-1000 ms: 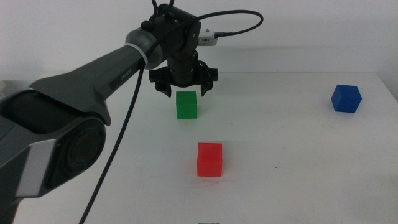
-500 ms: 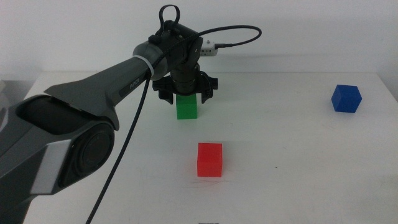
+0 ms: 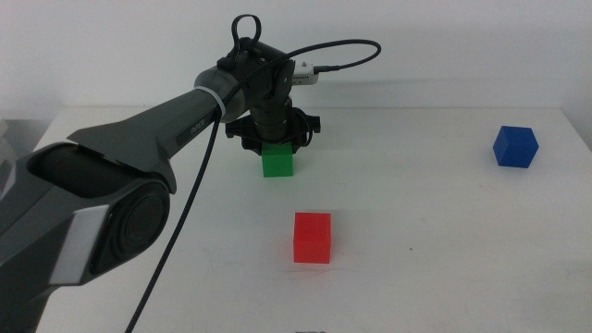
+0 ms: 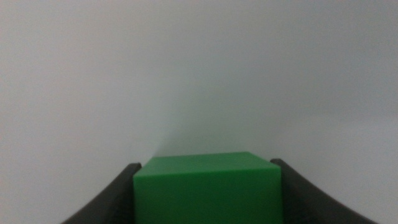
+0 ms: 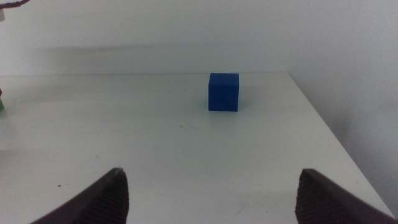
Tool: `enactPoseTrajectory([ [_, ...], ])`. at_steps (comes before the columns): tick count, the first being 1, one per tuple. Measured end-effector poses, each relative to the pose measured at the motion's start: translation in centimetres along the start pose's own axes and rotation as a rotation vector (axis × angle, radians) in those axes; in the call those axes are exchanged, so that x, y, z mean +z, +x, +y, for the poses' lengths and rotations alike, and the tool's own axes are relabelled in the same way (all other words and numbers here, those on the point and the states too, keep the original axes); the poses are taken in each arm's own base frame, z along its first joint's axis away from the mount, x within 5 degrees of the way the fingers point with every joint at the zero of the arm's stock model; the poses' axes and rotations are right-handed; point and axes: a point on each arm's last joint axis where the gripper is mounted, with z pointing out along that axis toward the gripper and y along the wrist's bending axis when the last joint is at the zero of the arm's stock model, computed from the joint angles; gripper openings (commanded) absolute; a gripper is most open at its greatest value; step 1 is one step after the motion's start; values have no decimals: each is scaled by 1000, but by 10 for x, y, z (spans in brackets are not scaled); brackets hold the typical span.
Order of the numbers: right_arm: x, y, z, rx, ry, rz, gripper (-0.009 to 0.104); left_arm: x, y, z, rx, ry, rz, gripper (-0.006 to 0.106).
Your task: Stack red cubes first, then green, then blue cubes in a specific spot.
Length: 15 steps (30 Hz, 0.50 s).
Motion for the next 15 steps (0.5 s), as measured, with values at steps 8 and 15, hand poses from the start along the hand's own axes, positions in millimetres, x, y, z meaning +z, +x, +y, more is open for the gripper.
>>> enactPoseTrajectory([
  [8, 0, 0, 0, 0, 0, 0, 94, -11, 2, -1, -16, 5, 43, 24],
  [15, 0, 0, 0, 0, 0, 0, 94, -76, -2, -1, 37, -42, 27, 24],
])
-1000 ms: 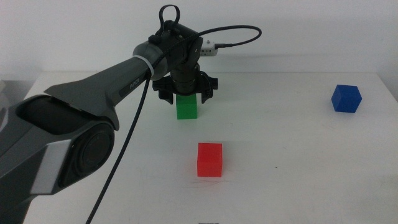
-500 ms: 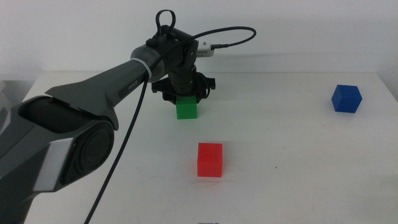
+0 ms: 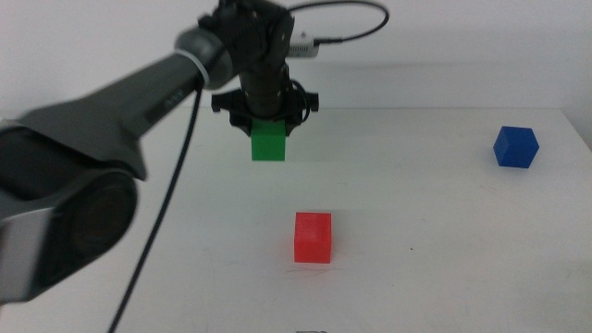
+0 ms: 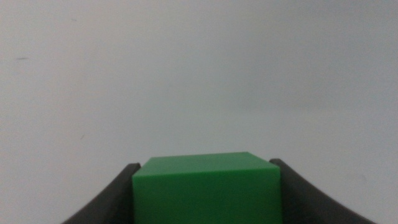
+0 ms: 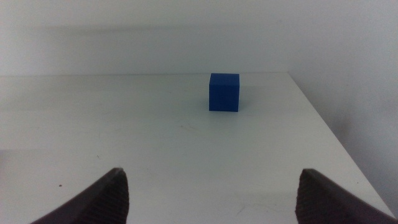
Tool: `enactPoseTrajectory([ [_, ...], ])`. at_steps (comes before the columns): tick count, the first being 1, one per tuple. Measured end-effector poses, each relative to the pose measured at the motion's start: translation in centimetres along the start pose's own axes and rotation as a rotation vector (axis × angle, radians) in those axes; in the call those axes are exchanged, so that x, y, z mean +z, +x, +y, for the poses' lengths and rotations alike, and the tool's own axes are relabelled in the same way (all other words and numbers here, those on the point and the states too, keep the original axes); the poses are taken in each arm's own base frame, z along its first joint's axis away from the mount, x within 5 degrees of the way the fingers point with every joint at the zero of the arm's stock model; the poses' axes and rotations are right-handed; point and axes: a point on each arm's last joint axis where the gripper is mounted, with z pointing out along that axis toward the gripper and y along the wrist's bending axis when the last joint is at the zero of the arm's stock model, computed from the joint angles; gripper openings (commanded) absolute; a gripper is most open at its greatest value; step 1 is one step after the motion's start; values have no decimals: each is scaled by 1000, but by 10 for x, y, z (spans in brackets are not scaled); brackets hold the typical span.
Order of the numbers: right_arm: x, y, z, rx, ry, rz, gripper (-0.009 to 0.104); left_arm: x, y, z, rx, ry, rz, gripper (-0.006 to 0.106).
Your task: Stack red cubes first, then green, then blue cubes in a specific spot.
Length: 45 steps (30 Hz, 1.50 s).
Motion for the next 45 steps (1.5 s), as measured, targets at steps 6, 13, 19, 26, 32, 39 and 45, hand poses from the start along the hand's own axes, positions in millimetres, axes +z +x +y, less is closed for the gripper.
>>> enactPoseTrajectory([
  [6, 0, 0, 0, 0, 0, 0, 94, -54, 24, 0, 23, 27, -28, 24],
  [13, 0, 0, 0, 0, 0, 0, 94, -118, 78, 4, 24, 61, -110, 24],
  [19, 0, 0, 0, 0, 0, 0, 94, -139, 112, -2, 31, 89, -121, 24],
  [26, 0, 0, 0, 0, 0, 0, 94, -132, 125, -27, 59, 136, -120, 24],
  [32, 0, 0, 0, 0, 0, 0, 94, -105, 128, -40, 65, 140, -85, 24],
  [39, 0, 0, 0, 0, 0, 0, 94, -83, 129, -47, 74, 130, -59, 24],
  [45, 0, 0, 0, 0, 0, 0, 94, -64, 132, -53, 84, 121, -41, 24],
])
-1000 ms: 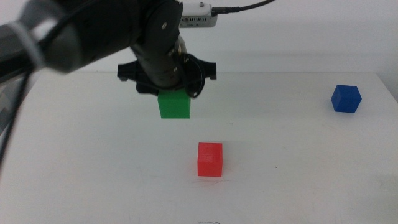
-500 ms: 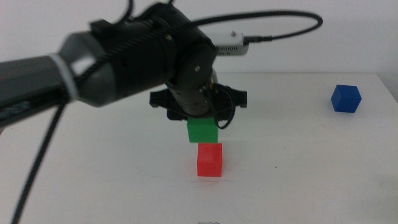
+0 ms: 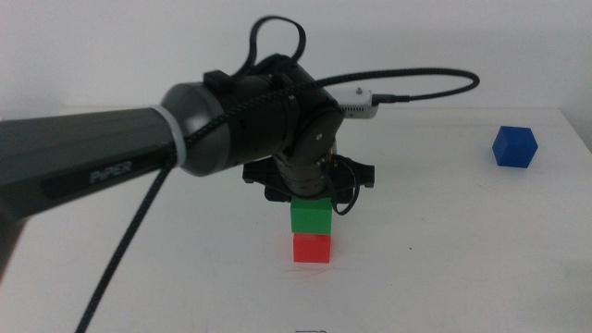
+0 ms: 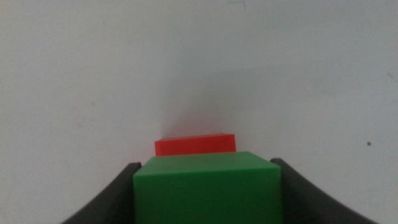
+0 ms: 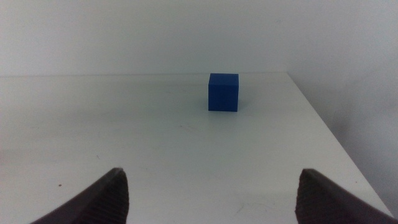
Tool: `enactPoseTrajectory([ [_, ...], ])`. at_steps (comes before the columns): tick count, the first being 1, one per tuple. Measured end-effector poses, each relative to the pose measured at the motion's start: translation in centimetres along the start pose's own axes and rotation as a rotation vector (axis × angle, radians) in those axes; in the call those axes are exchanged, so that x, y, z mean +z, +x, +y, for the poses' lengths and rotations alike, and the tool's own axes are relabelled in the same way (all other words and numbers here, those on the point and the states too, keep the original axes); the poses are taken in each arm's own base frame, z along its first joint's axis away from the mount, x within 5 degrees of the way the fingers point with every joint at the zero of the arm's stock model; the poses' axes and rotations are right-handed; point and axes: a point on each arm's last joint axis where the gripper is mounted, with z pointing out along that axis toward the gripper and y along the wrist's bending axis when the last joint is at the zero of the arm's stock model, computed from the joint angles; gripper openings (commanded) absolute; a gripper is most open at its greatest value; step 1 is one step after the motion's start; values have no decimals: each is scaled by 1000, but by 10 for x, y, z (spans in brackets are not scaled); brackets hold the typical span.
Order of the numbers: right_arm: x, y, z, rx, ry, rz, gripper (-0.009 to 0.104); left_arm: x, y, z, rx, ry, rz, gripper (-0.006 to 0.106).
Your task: Stack red cubes first, then green, then blue cubes in a specific spot.
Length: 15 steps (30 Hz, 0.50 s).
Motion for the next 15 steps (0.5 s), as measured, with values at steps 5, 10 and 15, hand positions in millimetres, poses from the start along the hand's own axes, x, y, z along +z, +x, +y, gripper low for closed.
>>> enactPoseTrajectory([
  [5, 0, 0, 0, 0, 0, 0, 94, 13, 2, -2, 5, -7, 15, 24],
  [10, 0, 0, 0, 0, 0, 0, 94, 23, 3, -4, 11, -4, 15, 24],
  [15, 0, 0, 0, 0, 0, 0, 94, 28, 3, -4, 21, -7, 10, 24],
])
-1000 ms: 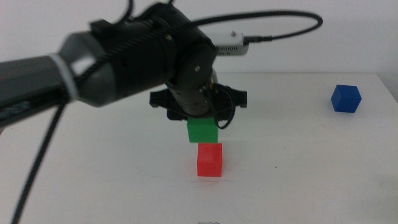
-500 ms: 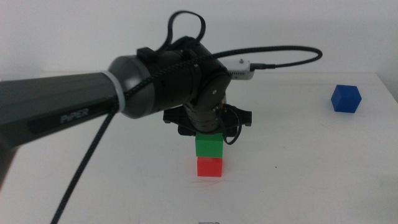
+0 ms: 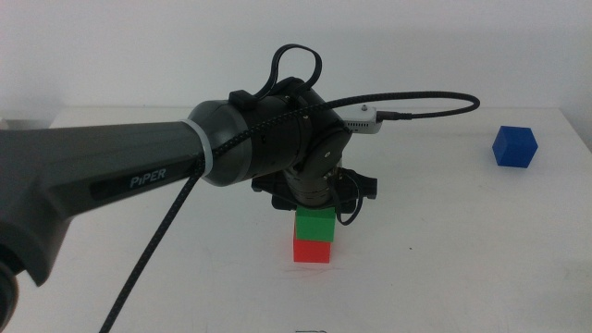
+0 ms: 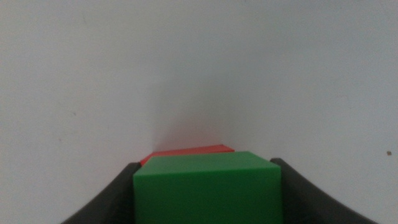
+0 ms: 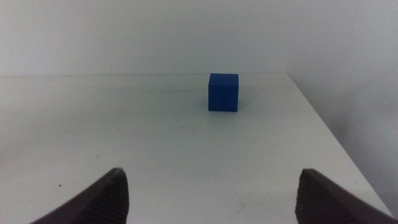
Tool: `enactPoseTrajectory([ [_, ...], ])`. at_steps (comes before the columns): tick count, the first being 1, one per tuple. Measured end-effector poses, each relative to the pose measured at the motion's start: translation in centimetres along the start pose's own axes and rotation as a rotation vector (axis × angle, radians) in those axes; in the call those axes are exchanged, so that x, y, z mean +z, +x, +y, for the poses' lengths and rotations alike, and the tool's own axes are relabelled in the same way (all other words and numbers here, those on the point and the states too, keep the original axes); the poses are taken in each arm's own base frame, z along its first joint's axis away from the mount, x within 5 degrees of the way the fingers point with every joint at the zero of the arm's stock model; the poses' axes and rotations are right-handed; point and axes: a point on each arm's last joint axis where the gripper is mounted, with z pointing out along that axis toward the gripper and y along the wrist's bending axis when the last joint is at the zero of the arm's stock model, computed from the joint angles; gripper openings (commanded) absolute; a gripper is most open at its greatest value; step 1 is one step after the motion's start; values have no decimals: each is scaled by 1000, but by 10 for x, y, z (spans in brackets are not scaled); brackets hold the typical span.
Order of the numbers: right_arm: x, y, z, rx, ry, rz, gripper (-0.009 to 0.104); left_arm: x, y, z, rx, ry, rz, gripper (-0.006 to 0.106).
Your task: Stack red cubes first, then green, then blue cubes in a specific spot.
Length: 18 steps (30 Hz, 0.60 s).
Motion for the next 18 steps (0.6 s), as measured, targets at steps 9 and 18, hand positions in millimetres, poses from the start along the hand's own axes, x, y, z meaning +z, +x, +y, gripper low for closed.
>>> enactPoseTrajectory([
  [9, 0, 0, 0, 0, 0, 0, 94, 3, 0, 0, 11, -9, -5, 24],
  [18, 0, 0, 0, 0, 0, 0, 94, 3, -1, 1, -2, -19, -14, 24],
])
